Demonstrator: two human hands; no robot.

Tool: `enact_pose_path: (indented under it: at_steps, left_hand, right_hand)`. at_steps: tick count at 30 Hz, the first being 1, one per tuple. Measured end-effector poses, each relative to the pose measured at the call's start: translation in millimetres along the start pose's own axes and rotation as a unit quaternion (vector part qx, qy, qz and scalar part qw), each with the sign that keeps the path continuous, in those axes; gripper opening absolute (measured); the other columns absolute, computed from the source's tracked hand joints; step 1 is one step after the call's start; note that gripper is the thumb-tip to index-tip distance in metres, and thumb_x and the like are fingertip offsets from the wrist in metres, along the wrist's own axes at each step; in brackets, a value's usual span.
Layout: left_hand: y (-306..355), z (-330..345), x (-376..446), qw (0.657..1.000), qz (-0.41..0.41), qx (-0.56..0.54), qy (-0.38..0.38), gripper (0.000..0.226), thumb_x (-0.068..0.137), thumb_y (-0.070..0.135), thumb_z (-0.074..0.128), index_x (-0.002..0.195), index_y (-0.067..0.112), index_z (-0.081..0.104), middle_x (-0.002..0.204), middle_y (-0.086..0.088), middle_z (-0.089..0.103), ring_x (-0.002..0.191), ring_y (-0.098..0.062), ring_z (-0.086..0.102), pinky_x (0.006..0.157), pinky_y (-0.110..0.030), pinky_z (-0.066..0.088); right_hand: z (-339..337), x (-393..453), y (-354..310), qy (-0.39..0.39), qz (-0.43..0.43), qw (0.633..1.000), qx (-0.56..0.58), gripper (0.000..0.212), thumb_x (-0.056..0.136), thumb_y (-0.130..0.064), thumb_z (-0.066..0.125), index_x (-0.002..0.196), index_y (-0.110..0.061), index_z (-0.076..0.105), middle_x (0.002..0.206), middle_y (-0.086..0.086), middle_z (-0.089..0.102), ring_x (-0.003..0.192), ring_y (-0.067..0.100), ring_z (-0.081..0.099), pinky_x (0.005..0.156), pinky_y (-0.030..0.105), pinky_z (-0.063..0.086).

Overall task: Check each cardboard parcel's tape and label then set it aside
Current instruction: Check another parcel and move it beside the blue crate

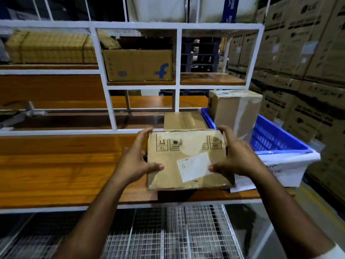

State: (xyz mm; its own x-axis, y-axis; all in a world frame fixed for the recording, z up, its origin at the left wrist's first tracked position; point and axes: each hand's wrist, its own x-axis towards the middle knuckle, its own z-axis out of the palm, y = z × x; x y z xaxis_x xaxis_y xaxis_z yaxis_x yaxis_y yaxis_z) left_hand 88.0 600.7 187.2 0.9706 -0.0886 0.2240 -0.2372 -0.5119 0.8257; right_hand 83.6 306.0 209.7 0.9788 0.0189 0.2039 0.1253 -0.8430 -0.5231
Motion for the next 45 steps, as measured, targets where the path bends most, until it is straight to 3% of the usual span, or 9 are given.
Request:
enact_pose_path:
  at_steps: [5, 10, 14, 19, 24, 29, 35, 42, 45]
  left_hand:
    - [-16, 17, -24, 0.999, -0.008, 0.039, 0.009, 0.086, 0.058, 0.007, 0.092, 0.111, 0.042, 0.034, 0.094, 0.004, 0.071, 0.083, -0.010, 0.070, 0.057, -0.024, 0.059]
    - [-54, 43, -36, 0.989, -0.021, 0.144, -0.020, 0.062, 0.066, 0.013, 0.089, 0.095, 0.029, 0.036, 0.092, 0.013, 0.061, 0.076, 0.002, 0.056, 0.047, -0.011, 0.046]
    - [-81, 63, -49, 0.983, -0.025, 0.179, -0.012, 0.063, 0.072, 0.019, 0.086, 0.108, 0.033, 0.036, 0.101, 0.009, 0.061, 0.076, -0.005, 0.057, 0.051, -0.016, 0.046]
    - [-83, 68, -51, 0.991, -0.030, 0.127, -0.007, 0.093, 0.071, 0.018, 0.086, 0.144, 0.050, 0.038, 0.123, 0.008, 0.064, 0.083, 0.006, 0.052, 0.065, -0.003, 0.044]
    - [-61, 52, -61, 0.993, -0.011, 0.114, 0.030, 0.083, 0.070, 0.021, 0.085, 0.140, 0.043, 0.047, 0.111, 0.006, 0.071, 0.076, 0.017, 0.052, 0.071, -0.015, 0.055]
    - [-8, 25, -58, 0.987, 0.043, 0.133, 0.084, 0.083, 0.068, 0.019, 0.086, 0.139, 0.041, 0.049, 0.122, 0.006, 0.067, 0.099, -0.001, 0.059, 0.079, -0.021, 0.056]
    - [22, 15, -3, 0.985, 0.060, 0.131, 0.097, 0.082, 0.070, 0.020, 0.086, 0.141, 0.038, 0.050, 0.134, 0.002, 0.061, 0.117, -0.011, 0.057, 0.091, -0.030, 0.055]
    - [22, 29, 79, 0.986, 0.034, 0.138, 0.088, 0.079, 0.072, 0.019, 0.085, 0.142, 0.034, 0.050, 0.137, -0.006, 0.058, 0.122, -0.021, 0.053, 0.095, -0.033, 0.049]
    - [21, 37, 113, 0.987, 0.011, 0.138, 0.077, 0.082, 0.072, 0.022, 0.085, 0.143, 0.037, 0.046, 0.138, -0.007, 0.055, 0.125, -0.025, 0.050, 0.101, -0.042, 0.048]
  right_hand:
    - [40, -38, 9, 0.038, 0.003, 0.999, -0.029, 0.102, 0.042, -0.025, 0.094, 0.119, -0.033, 0.028, 0.069, -0.005, 0.059, 0.067, 0.023, 0.062, 0.058, 0.030, 0.046]
    - [86, -59, 38, 0.041, 0.031, 0.998, 0.032, 0.069, 0.061, -0.011, 0.084, 0.100, -0.034, 0.032, 0.061, -0.001, 0.061, 0.051, 0.015, 0.059, 0.043, 0.031, 0.046]
    - [105, -70, 49, 0.046, 0.016, 0.998, 0.025, 0.059, 0.069, -0.015, 0.080, 0.103, -0.032, 0.034, 0.052, -0.004, 0.048, 0.048, 0.014, 0.050, 0.046, 0.030, 0.036]
    - [102, -63, 48, -0.001, 0.008, 0.999, -0.035, 0.102, 0.068, -0.016, 0.079, 0.152, -0.040, 0.025, 0.083, 0.003, 0.069, 0.081, 0.026, 0.065, 0.067, 0.034, 0.049]
    - [77, -69, 38, 0.041, -0.008, 0.999, -0.019, 0.093, 0.067, -0.013, 0.084, 0.147, -0.037, 0.043, 0.084, -0.002, 0.066, 0.076, 0.011, 0.057, 0.065, 0.021, 0.037]
    - [30, -64, 16, 0.097, -0.040, 0.994, -0.033, 0.092, 0.062, -0.011, 0.087, 0.142, -0.037, 0.050, 0.080, 0.008, 0.071, 0.076, 0.023, 0.066, 0.063, 0.027, 0.038]
    - [0, -13, 7, 0.108, -0.051, 0.993, -0.014, 0.091, 0.067, -0.011, 0.087, 0.146, -0.031, 0.046, 0.125, 0.013, 0.066, 0.110, 0.032, 0.062, 0.090, 0.041, 0.053]
    - [6, 73, 23, 0.087, -0.028, 0.994, -0.052, 0.090, 0.070, -0.018, 0.085, 0.145, -0.037, 0.039, 0.131, 0.015, 0.057, 0.116, 0.037, 0.056, 0.094, 0.048, 0.053]
    - [9, 107, 24, 0.082, -0.010, 0.992, -0.097, 0.087, 0.075, -0.015, 0.081, 0.146, -0.034, 0.034, 0.151, 0.019, 0.032, 0.126, 0.041, 0.047, 0.100, 0.051, 0.046]
